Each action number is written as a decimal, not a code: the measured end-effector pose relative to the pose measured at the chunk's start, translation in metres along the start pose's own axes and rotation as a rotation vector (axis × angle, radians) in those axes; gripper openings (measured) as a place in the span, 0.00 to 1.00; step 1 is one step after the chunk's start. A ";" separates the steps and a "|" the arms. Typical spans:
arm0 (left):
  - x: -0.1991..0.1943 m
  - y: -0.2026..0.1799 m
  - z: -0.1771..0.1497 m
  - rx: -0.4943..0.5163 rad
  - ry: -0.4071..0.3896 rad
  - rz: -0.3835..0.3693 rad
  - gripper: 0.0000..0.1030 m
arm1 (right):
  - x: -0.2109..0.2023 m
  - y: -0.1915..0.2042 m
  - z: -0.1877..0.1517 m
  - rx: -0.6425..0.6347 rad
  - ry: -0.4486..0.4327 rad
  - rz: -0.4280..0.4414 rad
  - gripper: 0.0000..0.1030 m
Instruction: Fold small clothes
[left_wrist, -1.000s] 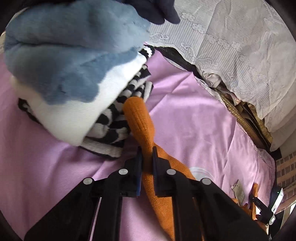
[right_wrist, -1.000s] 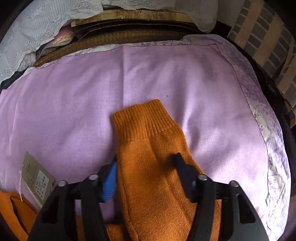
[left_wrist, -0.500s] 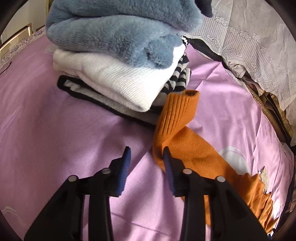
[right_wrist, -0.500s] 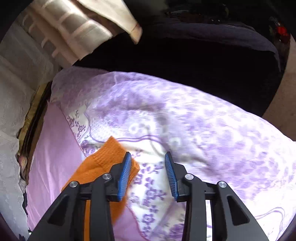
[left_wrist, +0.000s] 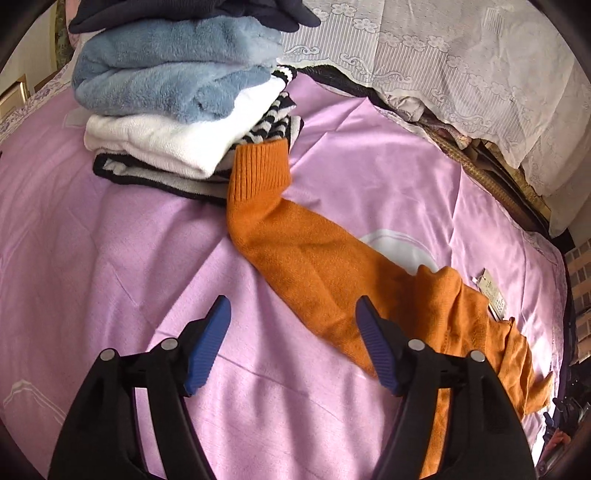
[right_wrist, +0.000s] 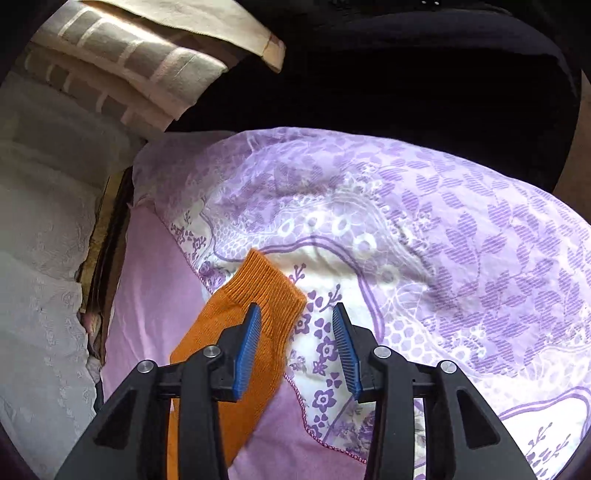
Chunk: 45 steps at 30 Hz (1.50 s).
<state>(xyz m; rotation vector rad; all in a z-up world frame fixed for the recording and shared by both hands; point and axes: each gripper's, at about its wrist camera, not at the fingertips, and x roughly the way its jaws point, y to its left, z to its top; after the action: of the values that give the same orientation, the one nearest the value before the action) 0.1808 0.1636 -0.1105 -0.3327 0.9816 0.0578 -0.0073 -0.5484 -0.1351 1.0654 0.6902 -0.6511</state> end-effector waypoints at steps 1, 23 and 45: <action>0.003 -0.001 -0.003 -0.005 0.017 -0.004 0.66 | 0.008 0.004 -0.002 -0.021 0.030 0.001 0.40; 0.022 -0.031 0.034 0.126 0.016 -0.044 0.73 | -0.025 0.082 -0.069 -0.286 0.082 0.216 0.41; 0.041 0.044 0.073 -0.051 -0.158 0.030 0.09 | -0.019 0.161 -0.167 -0.592 0.158 0.142 0.52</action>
<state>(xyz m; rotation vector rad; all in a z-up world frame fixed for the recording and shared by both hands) 0.2542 0.2234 -0.1179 -0.3553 0.8295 0.1349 0.0719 -0.3350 -0.0860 0.6088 0.8667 -0.2123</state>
